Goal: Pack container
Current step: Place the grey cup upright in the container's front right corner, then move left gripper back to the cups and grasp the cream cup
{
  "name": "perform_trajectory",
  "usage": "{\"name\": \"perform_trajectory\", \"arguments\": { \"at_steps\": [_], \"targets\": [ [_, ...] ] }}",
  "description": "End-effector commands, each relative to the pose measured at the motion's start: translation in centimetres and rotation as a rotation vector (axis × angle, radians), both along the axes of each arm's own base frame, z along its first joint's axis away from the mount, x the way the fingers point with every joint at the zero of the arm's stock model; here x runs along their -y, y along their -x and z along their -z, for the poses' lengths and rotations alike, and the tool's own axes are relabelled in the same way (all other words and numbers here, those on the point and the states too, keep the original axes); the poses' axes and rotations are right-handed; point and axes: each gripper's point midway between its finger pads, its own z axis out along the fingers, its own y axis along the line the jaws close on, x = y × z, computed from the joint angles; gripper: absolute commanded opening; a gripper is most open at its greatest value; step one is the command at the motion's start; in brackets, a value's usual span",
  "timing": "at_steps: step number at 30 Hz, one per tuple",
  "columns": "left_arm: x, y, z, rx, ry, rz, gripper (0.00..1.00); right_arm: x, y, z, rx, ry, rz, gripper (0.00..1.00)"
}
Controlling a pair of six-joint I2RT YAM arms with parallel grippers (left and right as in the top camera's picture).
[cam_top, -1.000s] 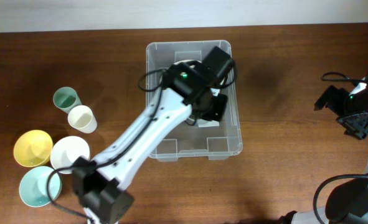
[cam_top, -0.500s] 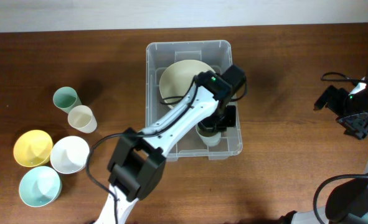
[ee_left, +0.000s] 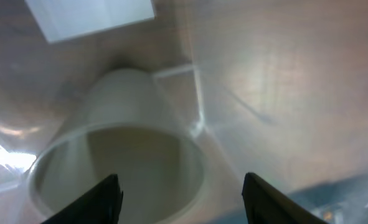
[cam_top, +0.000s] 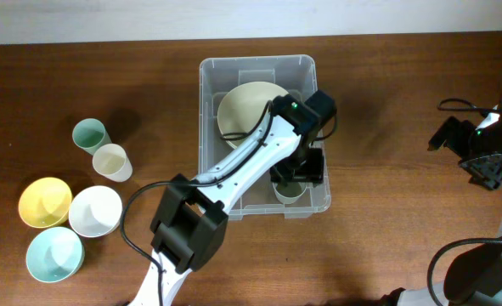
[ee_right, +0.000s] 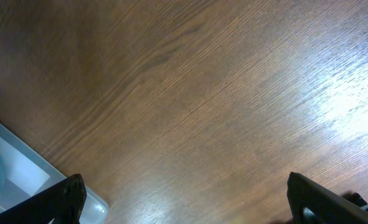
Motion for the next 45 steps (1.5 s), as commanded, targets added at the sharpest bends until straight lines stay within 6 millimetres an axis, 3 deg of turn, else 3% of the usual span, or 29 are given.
{"name": "perform_trajectory", "arguments": {
  "at_steps": [1,5,6,7,10,11,12,13,15,16,19,22,28,36,38,45],
  "targets": [
    [-0.3,-2.5,-8.2,0.241,0.043,0.050,0.68,-0.4,0.0,-0.8,0.028,0.008,-0.017,0.99],
    [-4.2,-5.2,-16.0,0.469,0.037,-0.041,0.75,-0.3,0.1,-0.8,0.027,0.010,-0.017,0.99],
    [-6.2,-6.1,-17.7,0.520,0.017,-0.085,0.76,-0.3,0.1,-0.8,0.027,0.010,-0.017,0.99],
    [-9.7,-7.2,-19.6,0.581,-0.032,-0.155,0.77,-0.3,0.1,-0.8,0.027,0.010,-0.017,0.99],
    [-16.7,-8.6,-21.3,0.621,-0.139,-0.307,0.82,-0.3,0.1,-0.8,0.027,0.010,-0.017,0.99],
    [-18.8,-8.8,-21.5,0.616,-0.169,-0.347,0.83,-0.3,0.1,-0.8,0.027,0.010,-0.017,0.99],
    [-22.7,-9.5,-21.3,0.596,-0.232,-0.425,0.84,-0.3,0.1,-0.8,0.027,0.010,-0.017,0.99],
    [-25.1,-10.0,-20.9,0.579,-0.260,-0.467,0.85,-0.3,0.1,-0.8,0.027,0.010,-0.017,0.99],
    [-28.2,-10.5,-20.1,0.546,-0.295,-0.542,0.86,-0.3,0.1,-0.8,0.026,0.010,-0.018,0.99],
    [-30.8,-10.6,-19.0,0.498,-0.321,-0.606,0.87,-0.3,0.1,-0.8,0.026,0.012,-0.024,0.99],
    [-35.3,-10.1,-16.1,0.381,-0.367,-0.700,0.92,-0.3,0.0,-0.8,0.029,0.013,-0.024,0.99],
    [-38.3,-9.8,-12.7,0.294,-0.413,-0.757,0.92,-0.3,-0.1,-0.8,0.032,0.014,-0.024,0.99],
    [-40.6,-8.7,-6.3,0.172,-0.461,-0.792,0.94,-0.3,-0.1,-0.8,0.032,0.014,-0.024,0.99],
    [-40.6,-7.0,0.7,0.092,-0.488,-0.774,0.97,-0.3,-0.1,-0.8,0.032,0.015,-0.024,0.99],
    [-40.6,-7.4,3.6,0.122,-0.477,-0.761,0.97,-0.3,-0.1,-0.8,0.032,0.015,-0.024,0.99],
    [-40.6,-9.3,4.1,0.198,-0.444,-0.683,0.97,-0.3,-0.1,-0.8,0.032,0.015,-0.027,0.99]
  ]
}}
